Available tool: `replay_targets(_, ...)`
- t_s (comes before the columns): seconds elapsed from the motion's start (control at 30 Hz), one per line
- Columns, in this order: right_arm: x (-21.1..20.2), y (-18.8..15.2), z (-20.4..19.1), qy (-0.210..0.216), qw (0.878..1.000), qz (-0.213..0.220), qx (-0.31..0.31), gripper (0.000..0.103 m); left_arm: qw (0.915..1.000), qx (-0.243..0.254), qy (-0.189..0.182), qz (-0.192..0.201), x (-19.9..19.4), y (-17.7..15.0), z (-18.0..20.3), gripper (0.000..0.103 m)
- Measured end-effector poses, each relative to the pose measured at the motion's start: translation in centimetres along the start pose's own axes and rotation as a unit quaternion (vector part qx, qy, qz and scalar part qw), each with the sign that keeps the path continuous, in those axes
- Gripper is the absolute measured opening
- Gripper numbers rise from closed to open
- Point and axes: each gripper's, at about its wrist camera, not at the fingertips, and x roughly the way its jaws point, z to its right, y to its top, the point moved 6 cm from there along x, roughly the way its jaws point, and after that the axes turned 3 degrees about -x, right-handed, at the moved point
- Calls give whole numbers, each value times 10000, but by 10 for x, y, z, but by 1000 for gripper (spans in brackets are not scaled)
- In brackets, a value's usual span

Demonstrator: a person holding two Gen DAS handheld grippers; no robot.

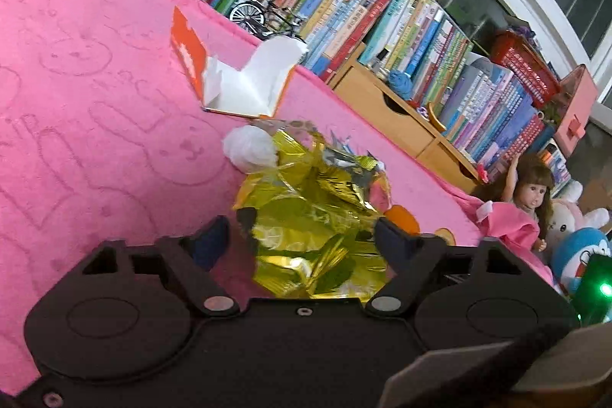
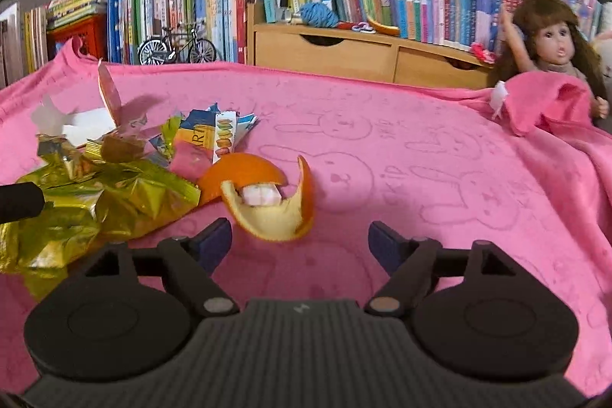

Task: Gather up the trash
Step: 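Grasp the gold foil wrapper with the left gripper while the right gripper reaches the orange peel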

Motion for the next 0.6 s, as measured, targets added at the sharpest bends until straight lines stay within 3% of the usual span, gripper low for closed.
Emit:
replay_targets(0.13,15,3,-6,27,9997,-179,-143,84,9997,219,-78,26,-5,-1,5,47)
replay_targets(0.2,14,2,-9,143,9997,-189,-78,74,9990,432,-64,138,-16,0,9,44)
replay_targets(0.27,8,0,-13,193,9997,-128,-52,52,9980,573,-77,235,-29,1,10,43)
replay_targets(0.37,-4,-4,-19,151,9997,-22,-182,45,9970,703,-159,266,-44,2,9,41)
replay_targets(0.6,-41,-19,-28,287,9994,131,-153,44,9922,1149,-345,346,-90,-2,2,38)
